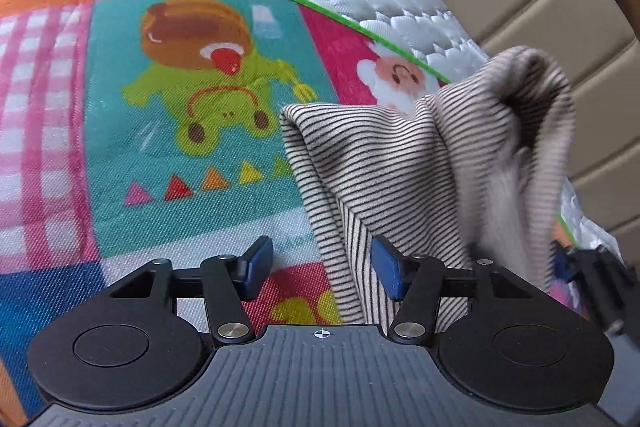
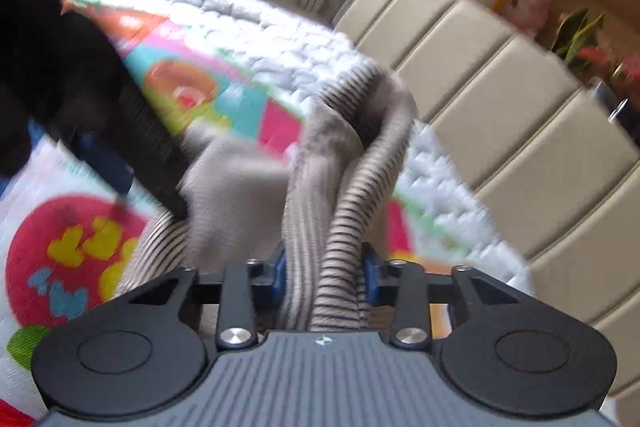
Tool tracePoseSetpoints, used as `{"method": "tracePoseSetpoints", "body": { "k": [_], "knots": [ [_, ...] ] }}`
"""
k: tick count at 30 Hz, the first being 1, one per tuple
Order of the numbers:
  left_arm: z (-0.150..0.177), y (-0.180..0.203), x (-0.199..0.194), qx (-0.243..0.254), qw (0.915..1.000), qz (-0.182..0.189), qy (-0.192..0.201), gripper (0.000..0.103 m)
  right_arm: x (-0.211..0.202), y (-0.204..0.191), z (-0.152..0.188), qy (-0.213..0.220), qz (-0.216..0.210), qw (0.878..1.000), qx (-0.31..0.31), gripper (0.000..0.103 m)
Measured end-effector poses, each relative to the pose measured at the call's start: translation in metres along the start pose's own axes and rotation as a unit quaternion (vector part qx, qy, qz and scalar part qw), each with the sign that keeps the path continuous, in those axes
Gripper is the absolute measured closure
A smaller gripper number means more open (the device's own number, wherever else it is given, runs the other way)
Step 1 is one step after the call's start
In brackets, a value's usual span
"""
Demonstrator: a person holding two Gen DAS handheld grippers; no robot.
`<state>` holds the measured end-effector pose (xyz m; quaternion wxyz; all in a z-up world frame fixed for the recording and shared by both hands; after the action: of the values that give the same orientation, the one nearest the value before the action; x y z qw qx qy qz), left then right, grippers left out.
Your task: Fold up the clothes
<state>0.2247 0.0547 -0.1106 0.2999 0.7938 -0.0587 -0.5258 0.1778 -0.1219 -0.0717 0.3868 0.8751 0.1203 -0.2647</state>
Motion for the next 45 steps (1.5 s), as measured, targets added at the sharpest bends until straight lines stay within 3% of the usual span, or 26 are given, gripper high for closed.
{"method": "tracePoseSetpoints", "body": {
  "k": [1, 3, 7, 9, 13, 16, 18, 20, 23, 25, 27, 28, 30, 34, 38, 41, 43, 45],
  "knots": [
    [0.0, -0.001, 0.002, -0.005, 0.9999, 0.008, -0.005, 0.051, -0.01, 0.007, -0.008, 0.014, -0.012, 1.0, 0.009, 0.081],
    [-0.002, -0.004, 0.005, -0.017, 0.9994, 0.022, -0.018, 0.051, -0.029, 0.014, -0.024, 0.04, -0.051, 0.998, 0.022, 0.082],
    [-0.019, -0.021, -0.001, -0.084, 0.9942, 0.06, -0.03, 0.055, -0.03, -0.029, -0.028, 0.049, -0.098, 0.993, -0.051, 0.082],
    [-0.035, -0.031, -0.021, -0.104, 0.9924, 0.066, 0.009, 0.054, -0.023, -0.054, -0.024, 0.039, -0.114, 0.99, -0.074, 0.083],
    [-0.05, -0.025, -0.067, -0.064, 0.9892, 0.107, 0.077, 0.049, -0.012, -0.097, -0.019, 0.042, -0.106, 0.984, -0.137, 0.083],
    [-0.046, -0.004, -0.072, -0.026, 0.9814, 0.173, 0.078, 0.042, -0.007, -0.1, -0.021, 0.044, -0.101, 0.983, -0.146, 0.082],
    [-0.043, 0.012, -0.062, -0.005, 0.9783, 0.193, 0.075, 0.042, -0.008, -0.1, -0.021, 0.043, -0.099, 0.984, -0.145, 0.082],
    [-0.039, 0.021, -0.052, 0.019, 0.9798, 0.183, 0.078, 0.042, -0.013, -0.101, -0.021, 0.046, -0.1, 0.983, -0.146, 0.08],
    [-0.042, 0.016, -0.035, 0.021, 0.9867, 0.145, 0.071, 0.044, -0.019, -0.094, -0.02, 0.063, -0.12, 0.982, -0.134, 0.059],
    [-0.04, 0.006, -0.022, 0.014, 0.9921, 0.112, 0.055, 0.047, -0.028, -0.08, -0.021, 0.075, -0.142, 0.981, -0.113, 0.03],
    [-0.039, -0.004, -0.01, 0.008, 0.9962, 0.078, 0.038, 0.036, -0.036, -0.064, -0.023, 0.085, -0.157, 0.98, -0.086, 0.017],
    [-0.039, -0.005, -0.009, 0.007, 0.9964, 0.076, 0.036, 0.035, -0.04, -0.053, -0.024, 0.089, -0.158, 0.981, -0.067, 0.011],
    [-0.039, -0.007, -0.008, 0.004, 0.9965, 0.076, 0.035, 0.035, -0.042, -0.026, -0.025, 0.094, -0.161, 0.982, -0.007, 0.0],
    [-0.039, -0.011, -0.007, 0.001, 0.9967, 0.074, 0.033, 0.033, -0.021, 0.017, -0.004, 0.079, -0.128, 0.975, 0.163, 0.0],
    [-0.04, -0.013, -0.006, -0.009, 0.9967, 0.075, 0.029, 0.031, 0.021, 0.044, 0.04, 0.01, -0.09, 0.95, 0.299, 0.0],
    [-0.04, -0.012, -0.005, -0.005, 0.997, 0.071, 0.031, 0.029, 0.04, 0.053, 0.071, -0.028, -0.102, 0.923, 0.37, 0.0],
    [-0.041, -0.012, -0.004, -0.006, 0.997, 0.071, 0.029, 0.028, 0.051, 0.055, 0.089, -0.042, -0.15, 0.889, 0.43, 0.0],
    [-0.044, -0.013, -0.004, -0.003, 0.9972, 0.068, 0.033, 0.027, 0.057, 0.052, 0.1, -0.052, -0.211, 0.846, 0.488, 0.0]
  ]
}}
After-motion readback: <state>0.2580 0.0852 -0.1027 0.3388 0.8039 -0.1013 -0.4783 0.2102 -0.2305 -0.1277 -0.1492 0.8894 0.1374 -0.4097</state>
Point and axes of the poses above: each gripper's, at about its wrist camera, not at the fingertips, and x roughly the way its jaws point, y to its right, z to its underside, the point moved 3 cm from there along x, roughly the way its jaws point, and after that the axes turned 11 degrees about -x, right-handed, at the moved point
